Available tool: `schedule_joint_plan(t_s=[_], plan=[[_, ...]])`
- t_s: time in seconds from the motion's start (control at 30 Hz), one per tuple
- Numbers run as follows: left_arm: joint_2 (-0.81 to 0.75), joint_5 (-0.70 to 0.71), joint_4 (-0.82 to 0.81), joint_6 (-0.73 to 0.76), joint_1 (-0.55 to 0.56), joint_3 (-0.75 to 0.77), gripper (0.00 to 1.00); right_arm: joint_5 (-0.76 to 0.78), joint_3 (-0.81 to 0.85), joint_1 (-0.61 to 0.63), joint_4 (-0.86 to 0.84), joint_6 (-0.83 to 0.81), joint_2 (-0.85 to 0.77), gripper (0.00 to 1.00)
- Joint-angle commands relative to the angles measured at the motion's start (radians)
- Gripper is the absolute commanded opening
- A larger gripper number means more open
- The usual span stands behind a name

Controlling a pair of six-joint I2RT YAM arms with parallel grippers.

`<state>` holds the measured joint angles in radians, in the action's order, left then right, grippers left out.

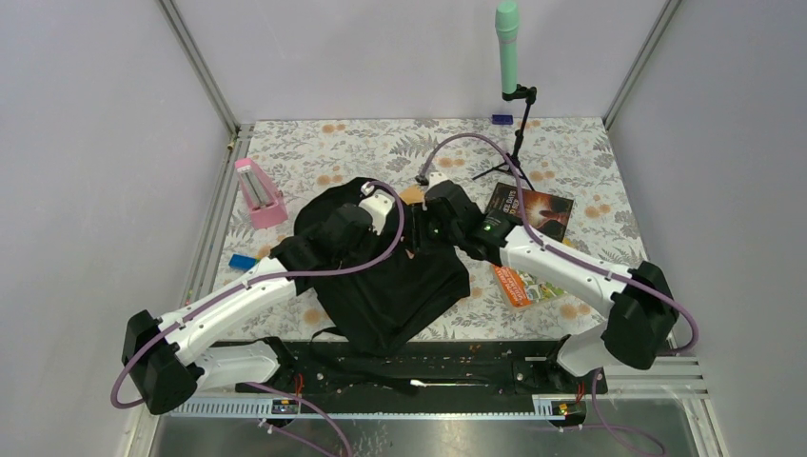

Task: Pack the student bag
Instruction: Place the stationery in the student bag.

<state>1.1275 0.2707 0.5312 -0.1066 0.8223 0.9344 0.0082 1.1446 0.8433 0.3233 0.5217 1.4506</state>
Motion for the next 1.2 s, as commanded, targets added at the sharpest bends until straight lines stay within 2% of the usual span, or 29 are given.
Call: schedule_joint_plan(t_s=[0.0, 0.13, 0.33, 0.77, 1.03, 1.17], plan=[[-0.006, -0.041, -0.042, -0.015, -0.009, 0.050, 0.00, -0.046, 0.074, 0.040, -0.113, 0.017, 0.065, 0.30], [-0.005, -0.041, -0.042, -0.016, -0.011, 0.050, 0.00, -0.055, 0.108, 0.055, -0.178, 0.018, 0.118, 0.30], [-0.005, -0.039, -0.040, -0.018, -0.013, 0.052, 0.00, -0.068, 0.145, 0.062, -0.192, 0.027, 0.176, 0.30], [-0.006, -0.024, -0.036, -0.026, -0.027, 0.055, 0.00, -0.050, 0.122, 0.067, -0.236, 0.026, 0.233, 0.29], [-0.008, -0.016, -0.036, -0.029, -0.039, 0.055, 0.00, -0.092, 0.031, 0.076, -0.213, -0.010, 0.183, 0.30], [-0.004, -0.015, -0.036, -0.030, -0.043, 0.057, 0.00, -0.105, 0.019, 0.079, -0.190, -0.035, 0.165, 0.33]])
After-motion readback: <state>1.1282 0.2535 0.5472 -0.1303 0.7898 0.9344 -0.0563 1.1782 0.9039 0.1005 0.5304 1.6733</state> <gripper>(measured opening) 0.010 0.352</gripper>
